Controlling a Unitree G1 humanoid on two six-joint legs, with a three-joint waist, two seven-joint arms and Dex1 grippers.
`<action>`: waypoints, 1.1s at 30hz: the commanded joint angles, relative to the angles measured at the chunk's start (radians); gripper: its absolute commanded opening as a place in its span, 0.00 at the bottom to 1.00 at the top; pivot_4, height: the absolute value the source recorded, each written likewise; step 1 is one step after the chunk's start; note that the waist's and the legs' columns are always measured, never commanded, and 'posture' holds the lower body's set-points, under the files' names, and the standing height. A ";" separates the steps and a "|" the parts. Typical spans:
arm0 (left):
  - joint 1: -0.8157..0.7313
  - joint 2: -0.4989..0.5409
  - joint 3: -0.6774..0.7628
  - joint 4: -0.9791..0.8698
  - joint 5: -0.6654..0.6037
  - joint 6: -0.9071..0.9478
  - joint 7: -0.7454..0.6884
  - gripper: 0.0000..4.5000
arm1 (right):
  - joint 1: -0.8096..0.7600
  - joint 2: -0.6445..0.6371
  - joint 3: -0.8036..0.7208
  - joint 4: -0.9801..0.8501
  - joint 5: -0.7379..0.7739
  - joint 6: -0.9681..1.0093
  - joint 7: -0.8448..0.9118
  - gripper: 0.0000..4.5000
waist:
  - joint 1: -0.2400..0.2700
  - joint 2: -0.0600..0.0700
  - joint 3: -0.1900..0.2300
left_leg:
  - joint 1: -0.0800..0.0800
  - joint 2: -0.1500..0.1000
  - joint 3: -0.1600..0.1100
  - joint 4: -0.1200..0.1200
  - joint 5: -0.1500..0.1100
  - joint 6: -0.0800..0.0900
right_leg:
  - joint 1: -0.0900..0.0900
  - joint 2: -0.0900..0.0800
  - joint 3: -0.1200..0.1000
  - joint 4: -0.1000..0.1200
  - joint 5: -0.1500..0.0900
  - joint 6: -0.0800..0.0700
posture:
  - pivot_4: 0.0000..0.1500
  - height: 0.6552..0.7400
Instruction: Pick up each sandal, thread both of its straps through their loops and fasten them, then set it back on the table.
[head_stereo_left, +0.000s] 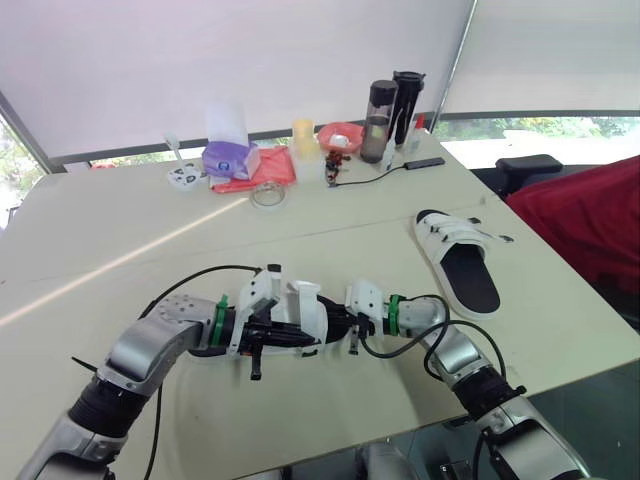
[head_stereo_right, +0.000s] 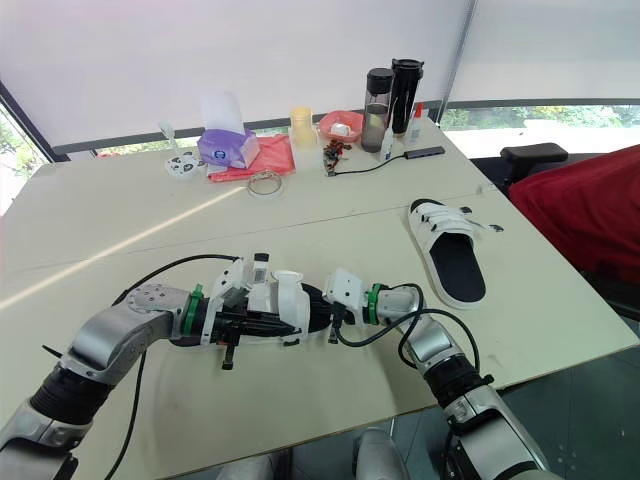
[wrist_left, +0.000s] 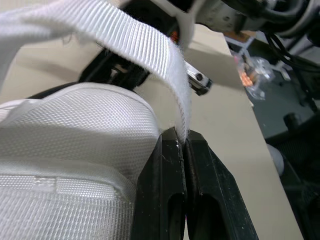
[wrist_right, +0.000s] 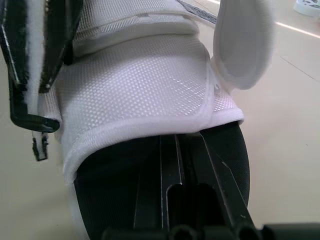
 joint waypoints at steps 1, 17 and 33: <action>0.033 0.004 -0.007 0.021 0.001 0.038 0.001 0.01 | 0.062 -0.024 0.059 0.166 -0.111 0.078 -0.012 0.01 | 0.000 0.000 0.000 | 0.000 0.000 0.000 0.000 0.000 0.000 | 0.000 0.000 0.000 0.000 0.000 0.000 | 1.00 1.00; 0.268 0.060 0.268 -0.202 -0.228 0.165 0.088 0.99 | 0.058 -0.016 0.068 0.181 -0.114 0.073 -0.010 0.01 | 0.000 0.002 0.002 | 0.000 0.000 0.000 0.000 0.000 0.000 | -0.001 0.000 0.002 0.000 0.000 0.000 | 1.00 1.00; 0.381 -0.080 0.171 -0.231 -0.039 -0.060 0.250 0.99 | 0.057 -0.010 0.078 0.192 -0.117 0.062 0.008 0.01 | 0.002 0.010 0.000 | -0.006 0.002 -0.004 0.001 -0.002 0.003 | -0.001 0.000 -0.004 -0.024 0.002 -0.003 | 1.00 1.00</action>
